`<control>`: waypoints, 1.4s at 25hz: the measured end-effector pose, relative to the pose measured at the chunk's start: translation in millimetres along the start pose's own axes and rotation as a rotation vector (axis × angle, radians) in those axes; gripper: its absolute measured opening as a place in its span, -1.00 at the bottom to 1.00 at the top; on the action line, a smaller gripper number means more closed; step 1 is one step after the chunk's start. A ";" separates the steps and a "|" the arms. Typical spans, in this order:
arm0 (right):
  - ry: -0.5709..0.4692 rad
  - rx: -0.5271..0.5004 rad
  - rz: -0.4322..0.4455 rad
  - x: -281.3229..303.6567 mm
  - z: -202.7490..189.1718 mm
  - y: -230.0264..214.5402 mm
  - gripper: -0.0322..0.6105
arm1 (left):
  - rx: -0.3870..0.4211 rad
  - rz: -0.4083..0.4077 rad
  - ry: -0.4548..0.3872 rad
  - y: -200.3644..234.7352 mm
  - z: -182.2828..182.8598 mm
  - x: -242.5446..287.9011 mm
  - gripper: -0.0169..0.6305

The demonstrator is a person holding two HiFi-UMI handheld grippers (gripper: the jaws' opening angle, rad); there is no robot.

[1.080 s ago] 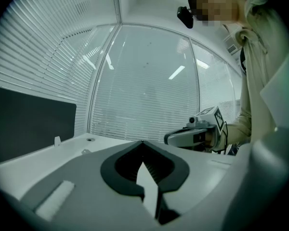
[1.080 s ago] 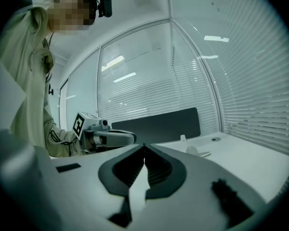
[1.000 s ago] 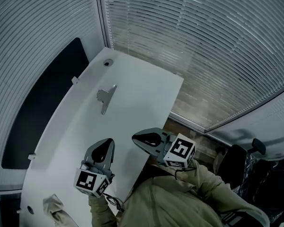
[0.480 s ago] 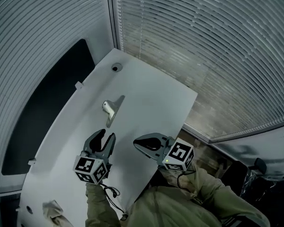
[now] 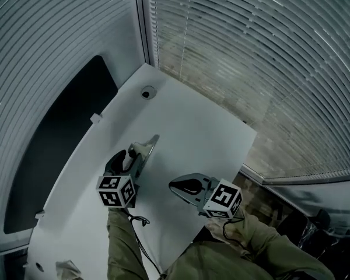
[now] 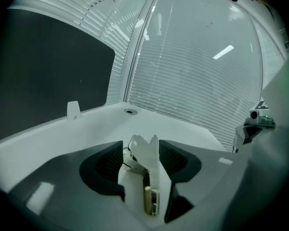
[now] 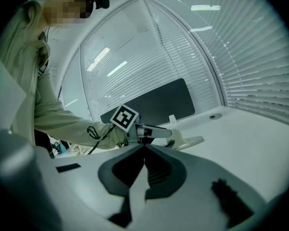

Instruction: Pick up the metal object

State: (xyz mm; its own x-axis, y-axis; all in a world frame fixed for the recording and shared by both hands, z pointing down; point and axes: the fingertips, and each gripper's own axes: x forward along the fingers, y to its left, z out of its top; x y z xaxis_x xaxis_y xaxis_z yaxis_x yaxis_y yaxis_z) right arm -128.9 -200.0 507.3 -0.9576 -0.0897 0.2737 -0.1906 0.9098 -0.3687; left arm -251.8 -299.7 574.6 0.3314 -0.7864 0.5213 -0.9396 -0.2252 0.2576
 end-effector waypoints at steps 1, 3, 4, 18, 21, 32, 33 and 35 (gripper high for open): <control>0.001 0.006 0.001 1.6 -1.3 -3.6 -0.89 | -0.001 0.000 0.010 3.1 -0.4 6.4 -0.25; 0.006 0.018 0.001 4.4 -4.2 -10.6 -0.89 | -0.001 -0.016 0.033 4.1 -3.0 17.6 -0.25; 0.008 0.023 0.000 6.3 -5.3 -14.8 -0.89 | 0.002 -0.025 0.043 3.6 -4.5 22.6 -0.25; 0.019 0.031 -0.012 32.9 -5.0 -48.7 -0.89 | 0.064 -0.110 0.078 -9.6 -10.6 33.9 -0.66; 0.026 0.028 -0.017 37.6 -6.5 -51.4 -0.89 | 0.051 -0.106 0.072 -10.9 -11.7 32.6 -0.67; 0.033 0.006 -0.037 34.1 2.2 -49.5 -0.89 | 0.096 -0.158 0.000 -51.1 2.5 -2.8 -0.70; 0.028 -0.002 -0.038 32.9 6.4 -48.3 -0.89 | 0.102 -0.159 -0.026 -55.1 9.7 -8.9 -0.70; 0.013 -0.018 -0.041 28.9 15.3 -44.5 -0.89 | 0.116 -0.164 -0.078 -65.0 23.4 -23.8 -0.70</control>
State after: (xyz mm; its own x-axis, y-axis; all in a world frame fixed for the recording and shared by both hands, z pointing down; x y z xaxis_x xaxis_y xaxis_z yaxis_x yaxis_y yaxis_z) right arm -151.3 -249.3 518.0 -0.9461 -0.1218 0.3001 -0.2257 0.9125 -0.3412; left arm -200.6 -279.8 526.4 0.4775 -0.7746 0.4146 -0.8786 -0.4153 0.2359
